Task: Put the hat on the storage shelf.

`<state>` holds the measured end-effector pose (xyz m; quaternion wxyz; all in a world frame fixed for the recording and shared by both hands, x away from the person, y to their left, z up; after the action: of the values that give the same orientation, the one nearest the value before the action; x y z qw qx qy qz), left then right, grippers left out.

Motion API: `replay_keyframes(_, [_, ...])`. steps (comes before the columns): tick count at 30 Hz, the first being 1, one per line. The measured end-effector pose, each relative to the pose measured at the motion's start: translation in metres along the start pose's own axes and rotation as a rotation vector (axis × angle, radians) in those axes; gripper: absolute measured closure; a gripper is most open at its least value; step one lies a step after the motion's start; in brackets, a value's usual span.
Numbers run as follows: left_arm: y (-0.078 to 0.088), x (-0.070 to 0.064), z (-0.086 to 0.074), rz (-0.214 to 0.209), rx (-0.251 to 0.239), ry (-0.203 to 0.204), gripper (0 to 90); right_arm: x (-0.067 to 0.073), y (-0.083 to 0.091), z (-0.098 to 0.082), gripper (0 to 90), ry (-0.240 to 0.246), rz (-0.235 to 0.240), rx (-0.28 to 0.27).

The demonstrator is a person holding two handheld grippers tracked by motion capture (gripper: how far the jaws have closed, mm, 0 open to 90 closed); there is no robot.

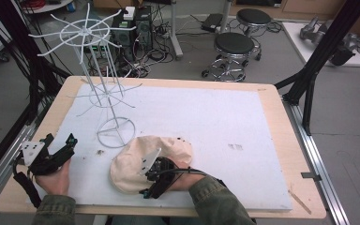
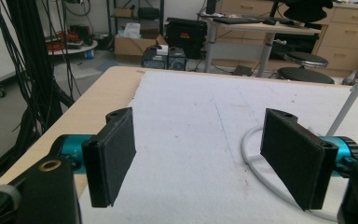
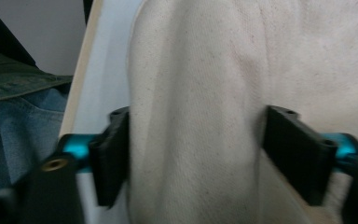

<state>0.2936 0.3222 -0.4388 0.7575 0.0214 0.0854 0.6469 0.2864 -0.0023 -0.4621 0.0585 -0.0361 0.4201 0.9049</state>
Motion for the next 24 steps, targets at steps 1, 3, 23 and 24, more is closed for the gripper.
replay_keyframes(1, [0.0, 0.0, 0.0, 0.0, 0.002, 0.002, 26.3, 0.0, 0.0, -0.001, 33.6, 0.002, 0.001, -0.01])
replay_keyframes(3, [0.0, 0.001, -0.001, -0.001, 0.003, 0.011, 26.3, 0.0, 0.001, -0.001, 36.7, 0.011, 0.0, -0.02])
replay_keyframes(23, [0.001, 0.002, 0.0, -0.002, -0.004, 0.015, 26.3, 0.001, 0.015, 0.002, 75.6, -0.035, 0.119, -0.068])
replay_keyframes(24, [0.001, 0.002, 0.0, -0.002, -0.004, 0.015, 26.4, 0.001, 0.015, 0.002, 75.6, -0.035, 0.119, -0.068])
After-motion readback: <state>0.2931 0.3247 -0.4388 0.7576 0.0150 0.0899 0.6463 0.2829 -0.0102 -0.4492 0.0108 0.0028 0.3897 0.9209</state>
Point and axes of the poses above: each handheld gripper's, and its own axes: y roughly backward along the jaws, z roughly out of its top, x roughly to its left, the point moved 3 cm from there along -y, roughly forward along the jaws, and after that the axes turned 8 degrees about -z, right-handed, at the moved point
